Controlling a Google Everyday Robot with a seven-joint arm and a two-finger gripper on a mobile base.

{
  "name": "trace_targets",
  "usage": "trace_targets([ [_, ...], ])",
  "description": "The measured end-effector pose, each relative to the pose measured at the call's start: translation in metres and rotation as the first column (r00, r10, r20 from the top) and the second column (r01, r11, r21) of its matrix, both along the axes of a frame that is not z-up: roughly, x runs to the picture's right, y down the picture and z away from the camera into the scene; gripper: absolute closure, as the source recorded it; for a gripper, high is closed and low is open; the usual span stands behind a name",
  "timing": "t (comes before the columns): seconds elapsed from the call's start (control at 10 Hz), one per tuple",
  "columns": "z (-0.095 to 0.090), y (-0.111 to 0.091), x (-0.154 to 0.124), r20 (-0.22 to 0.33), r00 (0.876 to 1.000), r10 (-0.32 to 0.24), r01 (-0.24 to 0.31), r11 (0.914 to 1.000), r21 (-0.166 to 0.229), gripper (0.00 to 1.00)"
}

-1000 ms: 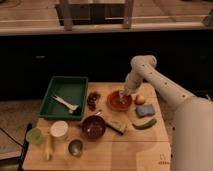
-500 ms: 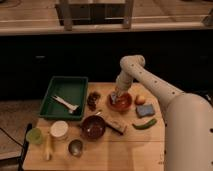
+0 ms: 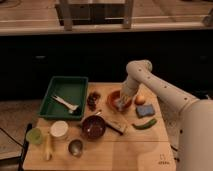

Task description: Wipe red bowl with towel

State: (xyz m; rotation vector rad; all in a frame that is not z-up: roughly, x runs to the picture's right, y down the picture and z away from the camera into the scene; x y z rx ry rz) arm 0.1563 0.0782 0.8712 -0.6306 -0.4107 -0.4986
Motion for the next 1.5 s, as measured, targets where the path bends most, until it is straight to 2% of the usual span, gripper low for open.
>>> trace_targets([
  [0.2, 0.014, -0.017, 0.007, -0.042, 0.999, 0.021, -0.021, 0.9997, 0.015, 0.97],
  [0.4, 0.027, -0.032, 0.006, -0.062, 0.998, 0.027, -0.025, 0.9995, 0.019, 0.97],
  [0.6, 0.036, -0.043, -0.011, -0.06, 0.998, 0.001, 0.0, 0.9998, 0.022, 0.97],
  [0.8, 0.037, -0.044, -0.039, -0.033, 0.998, -0.048, 0.049, 0.9986, 0.02, 0.97],
  [1.0, 0.03, -0.034, -0.06, 0.019, 0.994, -0.104, 0.103, 0.9945, 0.017, 0.97],
  [1.2, 0.016, -0.017, -0.07, 0.075, 0.987, -0.143, 0.142, 0.9897, 0.018, 0.97],
  [1.4, 0.004, 0.002, -0.065, 0.098, 0.983, -0.152, 0.152, 0.9883, 0.01, 0.97],
  [1.5, -0.001, 0.009, -0.055, 0.097, 0.985, -0.145, 0.145, 0.9895, 0.005, 0.97],
])
